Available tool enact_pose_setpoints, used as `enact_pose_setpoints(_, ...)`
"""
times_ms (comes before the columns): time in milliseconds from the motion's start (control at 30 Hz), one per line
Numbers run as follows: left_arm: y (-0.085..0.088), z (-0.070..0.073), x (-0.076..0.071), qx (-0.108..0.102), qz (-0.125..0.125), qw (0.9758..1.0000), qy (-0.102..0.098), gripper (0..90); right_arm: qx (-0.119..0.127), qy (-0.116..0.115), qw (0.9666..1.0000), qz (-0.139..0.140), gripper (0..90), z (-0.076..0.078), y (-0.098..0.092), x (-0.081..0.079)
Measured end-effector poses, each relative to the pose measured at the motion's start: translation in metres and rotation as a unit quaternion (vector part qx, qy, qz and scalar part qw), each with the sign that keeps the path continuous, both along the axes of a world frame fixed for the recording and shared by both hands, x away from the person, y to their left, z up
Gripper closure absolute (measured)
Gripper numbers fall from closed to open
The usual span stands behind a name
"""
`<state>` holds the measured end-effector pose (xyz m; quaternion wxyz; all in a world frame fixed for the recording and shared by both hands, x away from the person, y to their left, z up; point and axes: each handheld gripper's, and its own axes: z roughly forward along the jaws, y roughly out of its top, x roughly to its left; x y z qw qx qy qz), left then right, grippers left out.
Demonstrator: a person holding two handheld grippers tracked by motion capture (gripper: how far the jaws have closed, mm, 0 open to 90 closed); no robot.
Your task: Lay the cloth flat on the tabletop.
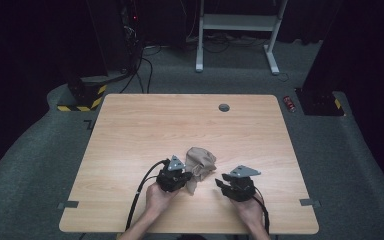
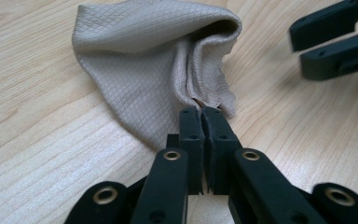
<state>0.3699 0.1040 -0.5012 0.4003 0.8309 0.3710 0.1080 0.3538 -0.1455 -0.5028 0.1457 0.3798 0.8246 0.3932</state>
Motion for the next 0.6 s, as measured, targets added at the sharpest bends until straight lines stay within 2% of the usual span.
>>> enact_pose_setpoints(133,0.003,0.001,0.000,-0.008,0.005,1.0000,-0.002,88.7,-0.010,-0.005,0.9998,0.018,67.8,0.001,0.025,0.005)
enact_pose_setpoints(233,0.007,0.002,0.000,-0.021,0.010,0.9997,-0.001,89.0,-0.022,0.000,0.9994,0.025,69.2,-0.003,0.039,0.011)
enact_pose_setpoints(367,0.011,0.003,0.000,-0.031,0.016,0.9994,-0.002,89.1,-0.032,0.002,0.9991,0.027,73.9,-0.007,0.049,0.016)
enact_pose_setpoints(500,0.015,0.004,0.000,-0.036,0.021,0.9991,-0.008,89.1,-0.058,0.003,0.9978,0.030,89.5,-0.010,0.054,0.018)
enact_pose_setpoints(600,0.022,0.005,0.001,-0.040,0.030,0.9987,-0.010,89.1,-0.062,0.002,0.9976,0.032,89.8,-0.011,0.052,0.017)
